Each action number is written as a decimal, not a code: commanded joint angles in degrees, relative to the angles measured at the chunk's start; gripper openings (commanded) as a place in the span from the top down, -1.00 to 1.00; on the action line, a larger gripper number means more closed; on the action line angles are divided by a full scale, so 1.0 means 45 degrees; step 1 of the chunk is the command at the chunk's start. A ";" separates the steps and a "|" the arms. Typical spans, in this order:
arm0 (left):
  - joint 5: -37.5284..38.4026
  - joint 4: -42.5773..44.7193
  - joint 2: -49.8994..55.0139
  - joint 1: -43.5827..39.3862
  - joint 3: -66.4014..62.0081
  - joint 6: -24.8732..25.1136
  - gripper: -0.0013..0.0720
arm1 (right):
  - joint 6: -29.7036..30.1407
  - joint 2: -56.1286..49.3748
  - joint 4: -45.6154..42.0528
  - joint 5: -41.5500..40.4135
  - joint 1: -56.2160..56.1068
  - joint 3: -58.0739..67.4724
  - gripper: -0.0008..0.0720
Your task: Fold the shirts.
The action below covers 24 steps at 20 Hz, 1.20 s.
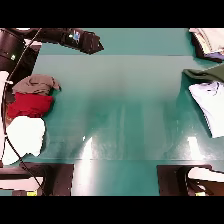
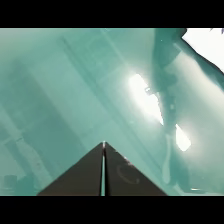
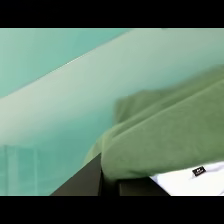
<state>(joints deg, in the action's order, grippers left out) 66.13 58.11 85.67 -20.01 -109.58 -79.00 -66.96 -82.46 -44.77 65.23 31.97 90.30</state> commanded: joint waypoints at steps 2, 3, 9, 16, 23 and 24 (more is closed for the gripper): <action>0.0015 0.0335 0.0010 -0.0024 0.0000 0.0010 0.87 | 0.0141 0.0272 -0.0039 0.1948 0.0656 0.0991 0.93; 0.0083 0.0408 0.0010 -0.0024 0.0000 0.0010 0.87 | 0.0141 0.0520 -0.0087 0.1967 0.0724 0.0918 0.93; 0.0233 0.0534 0.0010 -0.0024 0.0000 0.0316 0.87 | 0.0364 0.2681 -0.0529 0.1938 0.1841 -0.1457 0.93; 0.0544 0.0534 0.0010 -0.0024 0.0000 0.0335 0.87 | -0.0102 0.4459 -0.5960 0.2647 0.3551 -0.4911 0.34; 0.0432 0.0534 0.0010 -0.0024 0.0000 0.0563 0.87 | -0.1948 0.4614 -0.5047 0.2905 0.4303 -0.5668 -0.65; 0.0413 0.0534 0.0010 -0.0024 0.0000 0.0646 0.87 | -0.1938 0.4609 -0.4192 0.2997 0.3866 -0.5576 -0.65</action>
<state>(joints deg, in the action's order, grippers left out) 68.42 60.51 85.69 -20.10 -109.56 -77.08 -73.73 -62.00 -70.06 77.62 50.81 65.47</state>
